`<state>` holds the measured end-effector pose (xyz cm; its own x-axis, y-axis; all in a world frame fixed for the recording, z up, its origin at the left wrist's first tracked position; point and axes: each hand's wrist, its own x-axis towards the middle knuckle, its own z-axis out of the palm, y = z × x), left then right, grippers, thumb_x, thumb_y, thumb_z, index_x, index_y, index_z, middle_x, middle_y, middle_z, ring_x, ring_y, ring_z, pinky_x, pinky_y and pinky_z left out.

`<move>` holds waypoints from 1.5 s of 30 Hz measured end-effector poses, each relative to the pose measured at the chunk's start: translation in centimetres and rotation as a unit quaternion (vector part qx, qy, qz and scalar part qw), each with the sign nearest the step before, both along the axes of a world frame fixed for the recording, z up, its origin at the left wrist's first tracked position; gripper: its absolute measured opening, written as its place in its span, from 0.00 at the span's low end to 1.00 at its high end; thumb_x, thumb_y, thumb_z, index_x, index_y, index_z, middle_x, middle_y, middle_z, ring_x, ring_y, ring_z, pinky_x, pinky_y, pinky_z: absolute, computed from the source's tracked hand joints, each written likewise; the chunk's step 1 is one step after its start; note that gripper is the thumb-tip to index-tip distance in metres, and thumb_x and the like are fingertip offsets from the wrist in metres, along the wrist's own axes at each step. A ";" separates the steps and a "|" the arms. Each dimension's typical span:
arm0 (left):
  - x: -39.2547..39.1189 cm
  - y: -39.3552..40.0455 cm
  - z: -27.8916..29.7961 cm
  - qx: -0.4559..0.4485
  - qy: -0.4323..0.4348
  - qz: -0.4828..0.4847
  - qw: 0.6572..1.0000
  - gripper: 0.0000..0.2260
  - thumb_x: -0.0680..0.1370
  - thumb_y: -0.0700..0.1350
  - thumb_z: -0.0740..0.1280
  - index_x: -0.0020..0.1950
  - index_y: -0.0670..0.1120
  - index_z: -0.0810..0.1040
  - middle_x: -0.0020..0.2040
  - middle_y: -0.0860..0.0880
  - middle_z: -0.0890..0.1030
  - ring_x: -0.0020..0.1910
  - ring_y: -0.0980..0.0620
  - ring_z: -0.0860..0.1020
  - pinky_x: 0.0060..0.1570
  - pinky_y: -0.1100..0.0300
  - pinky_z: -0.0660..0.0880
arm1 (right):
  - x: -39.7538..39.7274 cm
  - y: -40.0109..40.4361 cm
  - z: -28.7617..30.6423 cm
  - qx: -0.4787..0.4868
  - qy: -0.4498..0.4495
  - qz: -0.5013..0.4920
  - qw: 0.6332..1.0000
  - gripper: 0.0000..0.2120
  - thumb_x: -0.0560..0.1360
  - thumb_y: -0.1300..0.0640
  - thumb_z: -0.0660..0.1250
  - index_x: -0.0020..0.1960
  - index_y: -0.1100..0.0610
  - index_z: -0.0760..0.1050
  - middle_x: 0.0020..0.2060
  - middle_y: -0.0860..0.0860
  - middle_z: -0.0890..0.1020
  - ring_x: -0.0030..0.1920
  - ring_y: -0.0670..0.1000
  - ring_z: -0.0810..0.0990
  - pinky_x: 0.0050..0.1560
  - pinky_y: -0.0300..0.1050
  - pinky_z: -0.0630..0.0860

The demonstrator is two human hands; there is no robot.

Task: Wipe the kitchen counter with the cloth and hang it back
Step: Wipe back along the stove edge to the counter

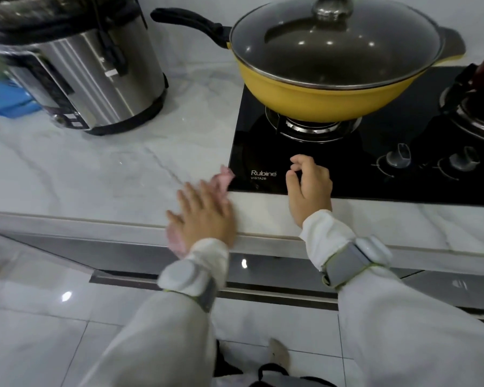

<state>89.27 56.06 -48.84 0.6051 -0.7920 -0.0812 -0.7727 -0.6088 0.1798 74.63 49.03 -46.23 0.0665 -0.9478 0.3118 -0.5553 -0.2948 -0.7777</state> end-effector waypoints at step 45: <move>1.4 -20.3 0.2 0.027 0.013 -0.167 0.985 0.25 0.83 0.53 0.45 0.80 0.51 0.48 0.80 0.50 0.46 0.79 0.49 0.46 0.74 0.41 0.45 | 0.0 -6.1 -0.7 0.018 0.140 0.083 0.986 0.20 0.69 0.49 0.50 0.50 0.57 0.74 0.47 0.55 0.81 0.50 0.60 0.74 0.51 0.53 0.70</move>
<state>90.70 35.74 -48.60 0.3081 -0.9409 -0.1410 -0.9272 -0.3301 0.1769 74.62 42.91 -46.95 0.3014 -0.9263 0.2260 -0.6961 -0.3757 -0.6118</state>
